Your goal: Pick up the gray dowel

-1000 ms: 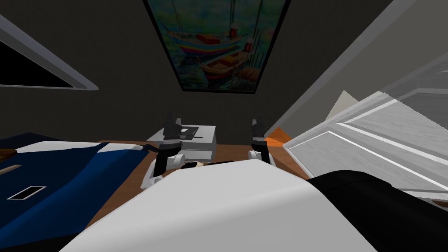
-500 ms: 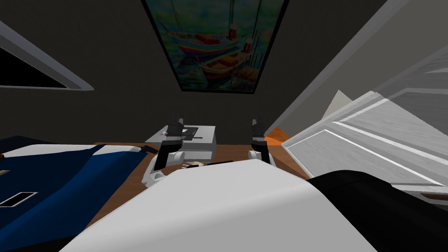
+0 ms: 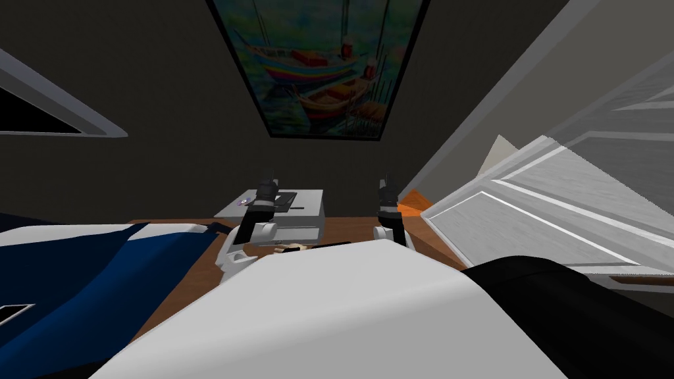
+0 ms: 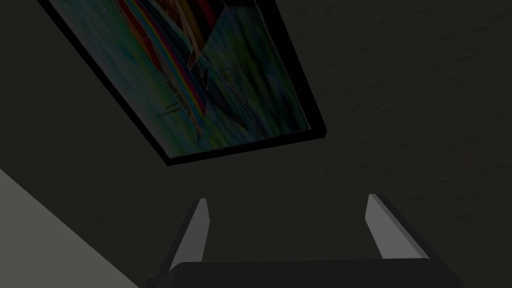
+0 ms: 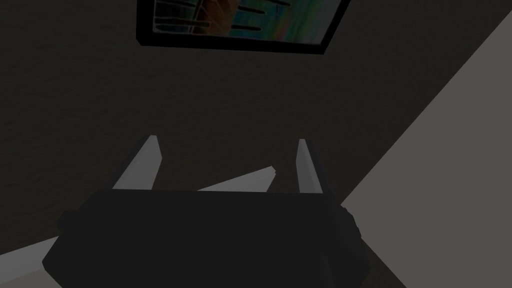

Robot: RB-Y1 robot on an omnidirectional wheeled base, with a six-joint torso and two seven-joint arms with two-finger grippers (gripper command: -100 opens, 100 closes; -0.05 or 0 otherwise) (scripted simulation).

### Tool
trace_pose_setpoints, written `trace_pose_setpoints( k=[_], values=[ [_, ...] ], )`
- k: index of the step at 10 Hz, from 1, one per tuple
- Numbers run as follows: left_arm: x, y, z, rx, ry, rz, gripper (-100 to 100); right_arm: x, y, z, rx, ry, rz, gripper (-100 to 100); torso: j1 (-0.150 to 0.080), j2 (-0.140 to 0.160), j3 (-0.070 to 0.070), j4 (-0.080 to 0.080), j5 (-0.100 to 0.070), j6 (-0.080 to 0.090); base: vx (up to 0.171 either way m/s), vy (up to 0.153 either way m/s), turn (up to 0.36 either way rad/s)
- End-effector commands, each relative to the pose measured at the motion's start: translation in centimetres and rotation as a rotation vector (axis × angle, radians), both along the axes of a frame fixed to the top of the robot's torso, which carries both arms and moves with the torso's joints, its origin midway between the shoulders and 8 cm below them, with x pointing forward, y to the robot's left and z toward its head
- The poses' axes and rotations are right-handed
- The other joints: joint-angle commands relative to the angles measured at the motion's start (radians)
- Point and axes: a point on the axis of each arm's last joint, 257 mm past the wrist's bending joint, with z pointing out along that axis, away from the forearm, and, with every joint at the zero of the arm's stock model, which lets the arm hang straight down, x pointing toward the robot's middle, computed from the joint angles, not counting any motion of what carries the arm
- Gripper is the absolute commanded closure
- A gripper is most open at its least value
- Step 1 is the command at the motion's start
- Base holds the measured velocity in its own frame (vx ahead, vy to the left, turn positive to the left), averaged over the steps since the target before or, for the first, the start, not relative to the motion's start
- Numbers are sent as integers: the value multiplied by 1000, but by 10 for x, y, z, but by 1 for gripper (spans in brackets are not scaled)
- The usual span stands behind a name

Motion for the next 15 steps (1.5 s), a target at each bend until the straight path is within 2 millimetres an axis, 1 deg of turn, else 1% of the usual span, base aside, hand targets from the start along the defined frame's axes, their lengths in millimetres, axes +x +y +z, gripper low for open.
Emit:
trace_pose_setpoints(
  k=[1, 2, 4, 5, 6, 7, 8, 9, 10, 11, 13, 14, 15],
  values=[
    [10, 5, -13, 0, 53, 11, -100, 0, 0, 0, 0, 0, 0, 0, 0, 0, 0, 0, 0, 0, -1, 25, -46],
    [22, 11, -19, 3, 82, 18, -100, 0, 0, 0, 0, 0, 0, 0, 0, 0, 0, 0, 0, 0, -3, 29, -111],
    [25, 13, -27, 1, 117, 26, -100, 0, 0, 0, 0, 0, 0, 0, 0, 0, 0, 0, 0, 0, -2, 24, -13],
    [37, 20, -36, 1, 155, 36, -100, 0, 0, 0, 0, 0, 0, 0, -1, 0, 0, 0, 0, 0, 0, 15, -79],
    [38, 22, -42, 0, 181, 42, -100, 0, 0, 0, 0, 0, 0, 0, -1, 0, 0, 0, 0, 0, 0, 20, -60],
    [49, 29, -49, -2, 214, 51, -100, 0, 0, 0, 0, 0, 0, 0, -1, 0, 0, 0, 0, 0, 1, 26, -100],
    [51, 31, -57, -4, 246, 59, -100, 0, 0, 0, 0, 0, 0, 0, 0, 0, 0, 0, 0, 0, 2, 29, -56],
    [61, 39, -64, -7, 279, 70, -100, 0, 0, 0, 0, 0, 0, 0, 0, 0, 0, 0, 0, 0, -1, 35, -106],
    [63, 41, -73, -9, 311, 77, -100, 0, 0, 0, 0, 0, 0, 0, 0, 0, 0, 0, 0, 0, -2, 34, -44],
    [72, 49, -79, -15, 342, 88, -100, 0, 0, 0, 0, 0, 0, 0, 0, 0, 0, 0, 0, -1, 1, 37, -85],
    [73, 51, -90, -18, 382, 98, -100, 0, 0, 0, 0, 0, 0, 0, 0, 0, 0, 0, 0, 0, 0, 19, -33],
    [82, 60, -98, -27, 417, 111, -100, 0, 0, 0, 0, 0, 0, 0, -1, 0, 0, 0, 0, -1, -2, 16, -103],
    [82, 62, -104, -29, 442, 117, -100, 0, 0, 0, 0, 0, 0, 0, -1, 0, 0, 0, 0, 0, -2, 21, -72]
  ],
)
